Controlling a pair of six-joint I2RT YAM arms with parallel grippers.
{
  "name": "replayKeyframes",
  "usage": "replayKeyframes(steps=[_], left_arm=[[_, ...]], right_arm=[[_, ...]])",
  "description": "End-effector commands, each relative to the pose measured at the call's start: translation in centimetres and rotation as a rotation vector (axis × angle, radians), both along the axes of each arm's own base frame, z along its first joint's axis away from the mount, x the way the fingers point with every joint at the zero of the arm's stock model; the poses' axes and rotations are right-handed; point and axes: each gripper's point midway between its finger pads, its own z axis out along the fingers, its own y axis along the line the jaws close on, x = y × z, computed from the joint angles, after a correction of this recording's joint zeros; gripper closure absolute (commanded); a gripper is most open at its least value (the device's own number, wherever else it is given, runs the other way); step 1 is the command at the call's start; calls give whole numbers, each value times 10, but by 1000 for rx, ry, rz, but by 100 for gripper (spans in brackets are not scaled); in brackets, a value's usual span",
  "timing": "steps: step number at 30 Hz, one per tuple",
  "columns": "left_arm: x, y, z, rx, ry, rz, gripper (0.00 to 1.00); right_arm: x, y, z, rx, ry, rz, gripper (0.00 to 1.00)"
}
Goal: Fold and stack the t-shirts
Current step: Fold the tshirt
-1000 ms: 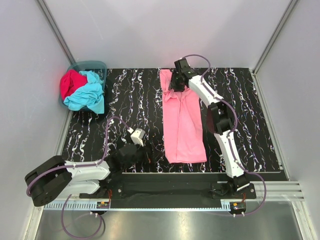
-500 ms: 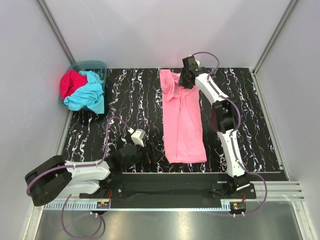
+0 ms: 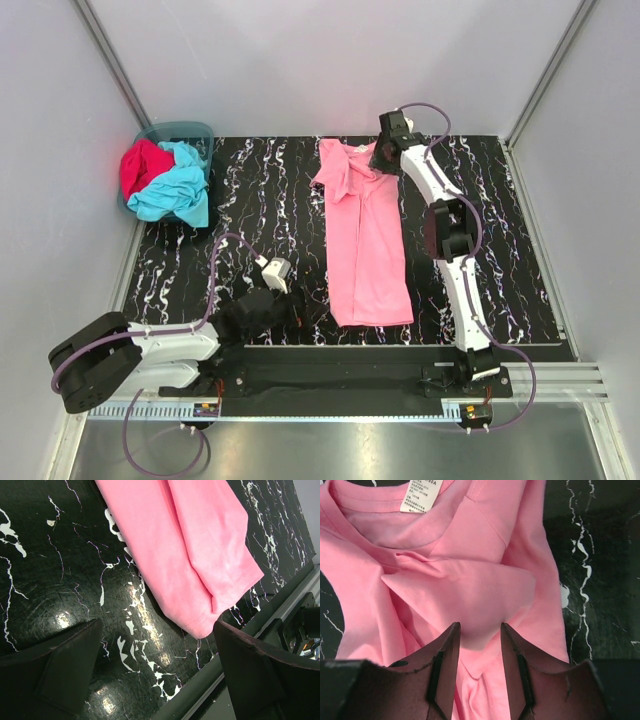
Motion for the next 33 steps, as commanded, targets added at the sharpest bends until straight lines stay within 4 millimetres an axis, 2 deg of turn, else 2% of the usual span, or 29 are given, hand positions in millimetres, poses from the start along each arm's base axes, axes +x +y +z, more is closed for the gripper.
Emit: replayKeyframes(steps=[1, 6, 8, 10, 12, 14, 21, 24, 25, 26, 28, 29, 31, 32, 33], left_arm=[[6, -2, 13, -28, -50, 15, 1], [6, -2, 11, -24, -49, 14, 1], [7, -4, 13, -29, -51, 11, 1], [6, -4, 11, -25, -47, 10, 1], [6, -4, 11, -26, -47, 8, 1], [6, -4, 11, -30, -44, 9, 1], [3, -5, 8, -36, -36, 5, 1], [2, -5, 9, -38, -36, 4, 2], [1, -5, 8, -36, -34, 1, 2], [1, -6, 8, -37, -35, 1, 2], [0, -8, 9, -38, -37, -4, 2], [0, -8, 9, -38, -37, -5, 2], [-1, -10, 11, -40, -39, -6, 2], [-1, -10, 10, -39, -38, -7, 2], [-1, -10, 10, -39, -38, -8, 2]], right_arm=[[9, 14, 1, 18, -28, 47, 55], [8, 25, -8, 47, -12, 78, 56], [6, 24, -11, 43, -5, 80, 60], [5, 22, -13, 35, 2, 75, 70], [5, 20, -9, 30, -6, 62, 91], [6, 19, -2, 30, -19, 52, 100], [10, 19, 19, 42, -75, 37, 100], [11, 14, 33, 32, -111, 20, 100], [8, 9, 31, 16, -107, 6, 100], [8, 8, 46, 23, -134, -4, 100], [8, 6, 50, 24, -164, -16, 100], [8, 4, 66, 35, -197, -21, 100], [9, 2, 72, 41, -229, -31, 100], [10, 4, 86, 53, -261, -30, 100], [8, 4, 86, 53, -259, -30, 100]])
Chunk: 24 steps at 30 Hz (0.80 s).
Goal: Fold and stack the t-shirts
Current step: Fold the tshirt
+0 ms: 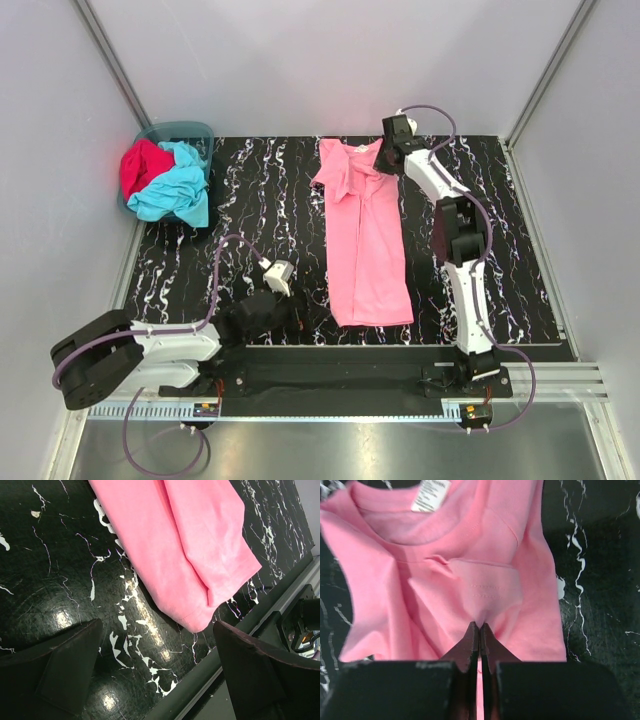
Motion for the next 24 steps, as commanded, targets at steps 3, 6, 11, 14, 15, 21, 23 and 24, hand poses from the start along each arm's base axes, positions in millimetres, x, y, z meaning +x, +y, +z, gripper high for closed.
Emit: replayKeyframes(steps=[3, 6, 11, 14, 15, 21, 23, 24], left_arm=[[5, -7, 12, -40, -42, 13, 2], [4, -8, 12, -41, -43, 12, 2], [2, -8, 13, -41, -44, 7, 2], [2, -9, 12, -39, -43, 5, 2], [2, -9, 12, -40, -44, 6, 2], [1, -9, 11, -35, -43, 3, 2], [1, -10, 11, -32, -41, 2, 2], [0, -11, 10, -32, -39, -1, 2]], right_arm=[[17, -1, 91, 37, -228, -41, 100], [15, -6, 89, 28, -226, -57, 100], [11, -28, 78, 15, -210, -135, 100], [5, -45, 64, 3, -184, -200, 100], [2, -52, 57, -13, -171, -230, 100], [-12, -92, 44, 2, -153, -395, 100], [-13, -98, 49, 3, -170, -421, 100], [-15, -102, 46, -4, -166, -437, 100]])
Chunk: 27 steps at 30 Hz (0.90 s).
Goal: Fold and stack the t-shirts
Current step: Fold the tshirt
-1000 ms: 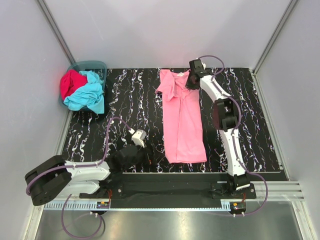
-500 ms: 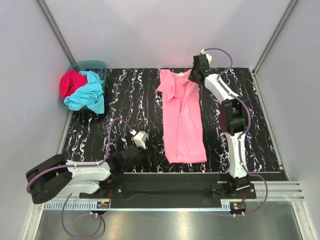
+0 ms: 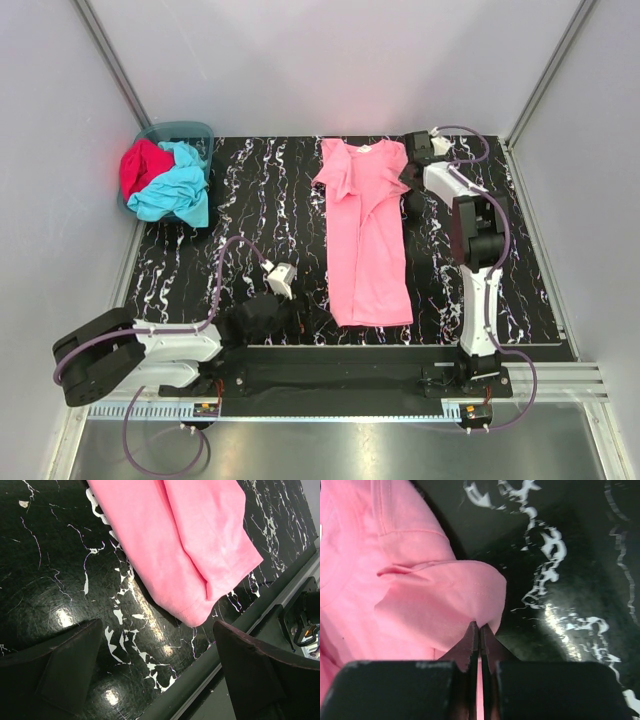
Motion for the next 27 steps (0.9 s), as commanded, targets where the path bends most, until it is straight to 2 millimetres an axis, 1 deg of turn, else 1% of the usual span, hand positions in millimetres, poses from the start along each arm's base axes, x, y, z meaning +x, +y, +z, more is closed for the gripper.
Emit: replayKeyframes(steps=[1, 3, 4, 5, 6, 7, 8, 9, 11, 12, 14, 16, 17, 18, 19, 20, 21, 22, 23, 24, 25, 26, 27], left_arm=[[8, -8, 14, -47, -42, 20, 2], [8, -9, 15, -48, -41, 17, 2], [8, -10, 15, -48, -41, 16, 2], [8, -10, 15, -48, -41, 16, 2], [8, -11, 15, -46, -43, 13, 2], [8, -12, 15, -47, -42, 12, 2], [7, -12, 15, -45, -41, 12, 2], [7, -12, 15, -45, -41, 11, 2], [6, -13, 14, -43, -39, 8, 2], [7, -13, 14, -44, -41, 9, 2], [6, -13, 13, -42, -38, 8, 2], [7, -15, 13, -42, -38, 6, 2], [7, -15, 13, -43, -37, 5, 2], [7, -18, 14, -48, -39, 2, 2], [7, -19, 12, -44, -35, 0, 2], [6, -20, 12, -45, -34, -5, 2], [7, -23, 15, -53, -35, -6, 2], [6, -23, 13, -49, -32, -7, 3], [6, -23, 13, -49, -32, -8, 3], [5, -23, 13, -48, -32, -9, 3], [5, -23, 12, -47, -30, -9, 3], [5, -23, 12, -46, -30, -9, 3], [4, -23, 12, -49, -31, -10, 3]], right_arm=[[13, -18, 68, 7, -179, -116, 100], [12, -22, 65, 10, -176, -127, 100], [12, -22, 63, 9, -171, -124, 97], [11, -21, 61, 11, -166, -123, 83], [11, -18, 56, 16, -155, -104, 71], [12, -17, 56, 20, -156, -97, 63], [12, -15, 54, 24, -151, -87, 49], [12, -11, 53, 35, -146, -66, 43], [13, -6, 53, 51, -153, -44, 40], [13, -1, 59, 68, -164, -19, 39], [16, 11, 68, 75, -197, 25, 39], [17, 32, 75, 67, -202, 112, 39], [18, 51, 85, 64, -211, 158, 39], [17, 62, 81, 49, -194, 205, 39], [17, 73, 83, 39, -191, 239, 40], [13, 96, 93, 32, -192, 287, 40], [12, 105, 92, 4, -185, 318, 41], [8, 117, 91, -4, -173, 353, 42], [6, 139, 107, -2, -198, 397, 42], [4, 151, 100, -20, -176, 433, 42], [-5, 161, 95, -34, -133, 469, 43], [-1, 173, 115, -35, -167, 495, 43], [-7, 189, 101, -81, -135, 539, 43]])
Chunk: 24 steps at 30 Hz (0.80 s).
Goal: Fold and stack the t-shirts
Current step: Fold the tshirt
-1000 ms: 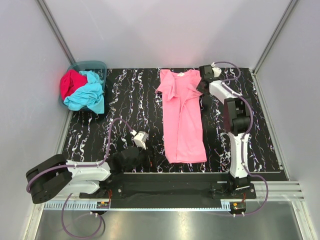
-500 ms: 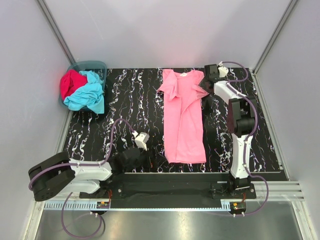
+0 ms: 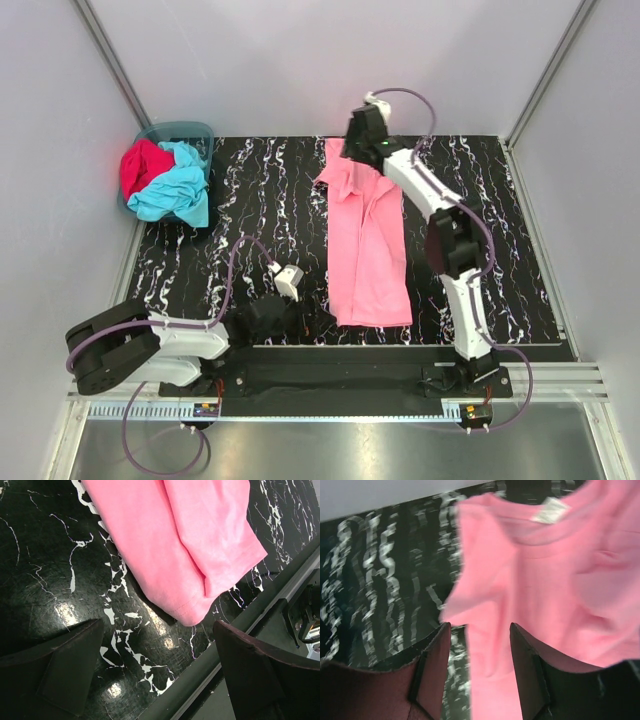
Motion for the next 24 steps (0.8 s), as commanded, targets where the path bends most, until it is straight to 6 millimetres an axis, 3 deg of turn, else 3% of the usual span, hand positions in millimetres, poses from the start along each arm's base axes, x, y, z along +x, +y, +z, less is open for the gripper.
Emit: replayKeyframes(steps=[1, 2, 3, 8, 12, 16, 20, 24], left_arm=[[9, -12, 22, -72, -53, 16, 3], [9, -12, 22, -74, -51, 18, 3], [9, -12, 22, -77, -49, 17, 3], [8, -9, 24, -88, -55, 21, 3], [7, -9, 25, -94, -56, 18, 3], [6, -12, 28, -107, -59, 14, 3], [4, -11, 27, -107, -57, 11, 3], [3, -8, 27, -111, -60, 14, 3]], right_arm=[[-23, 41, -11, -145, 69, 156, 43], [-20, 47, 5, -154, 38, 157, 43], [-20, 49, -9, -180, 63, 162, 43], [-30, 49, -29, -216, 128, 190, 43], [-36, 39, -60, -299, 204, 199, 43], [-42, 39, -80, -343, 241, 213, 43], [-42, 52, -82, -336, 231, 251, 43], [-48, 85, -70, -324, 173, 337, 43]])
